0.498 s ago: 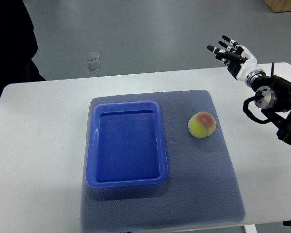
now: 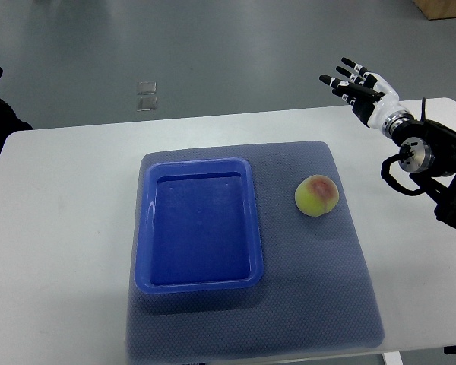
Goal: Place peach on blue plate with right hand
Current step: 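Move the right hand forward over the mat toward the peach, then lower the right hand onto the peach and close fingers around it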
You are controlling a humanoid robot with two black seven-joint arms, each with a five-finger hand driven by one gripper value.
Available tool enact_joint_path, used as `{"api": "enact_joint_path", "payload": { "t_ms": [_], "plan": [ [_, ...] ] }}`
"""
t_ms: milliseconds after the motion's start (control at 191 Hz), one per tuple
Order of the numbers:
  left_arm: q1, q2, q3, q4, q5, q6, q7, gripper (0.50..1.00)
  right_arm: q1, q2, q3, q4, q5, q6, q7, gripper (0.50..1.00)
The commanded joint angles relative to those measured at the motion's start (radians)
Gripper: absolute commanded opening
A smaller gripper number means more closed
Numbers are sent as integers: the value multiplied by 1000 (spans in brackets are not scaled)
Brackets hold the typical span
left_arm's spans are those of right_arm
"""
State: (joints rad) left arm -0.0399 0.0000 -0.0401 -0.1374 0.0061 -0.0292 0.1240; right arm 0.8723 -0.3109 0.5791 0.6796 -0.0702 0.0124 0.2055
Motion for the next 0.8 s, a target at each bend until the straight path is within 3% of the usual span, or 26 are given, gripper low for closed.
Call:
{"api": "enact_joint_path", "payload": {
  "t_ms": [0, 262, 556, 572, 792],
  "plan": [
    [0, 0, 0, 1, 0, 0, -1, 1000, 2, -8, -2, 2, -34, 12, -1, 928],
    [0, 0, 0, 2, 0, 0, 0, 1000, 4, -14, -47, 12, -106, 35, -1, 928],
    [0, 0, 0, -2, 0, 0, 0, 1000, 54, -88, -199, 98, -233, 136, 0, 924],
    [0, 0, 0, -4, 0, 0, 0, 1000, 77, -120, -248, 146, -272, 146, 0, 924],
    [0, 0, -1, -4, 0, 0, 0, 1000, 183, -238, -430, 307, -439, 162, 2, 924]
  ]
}}
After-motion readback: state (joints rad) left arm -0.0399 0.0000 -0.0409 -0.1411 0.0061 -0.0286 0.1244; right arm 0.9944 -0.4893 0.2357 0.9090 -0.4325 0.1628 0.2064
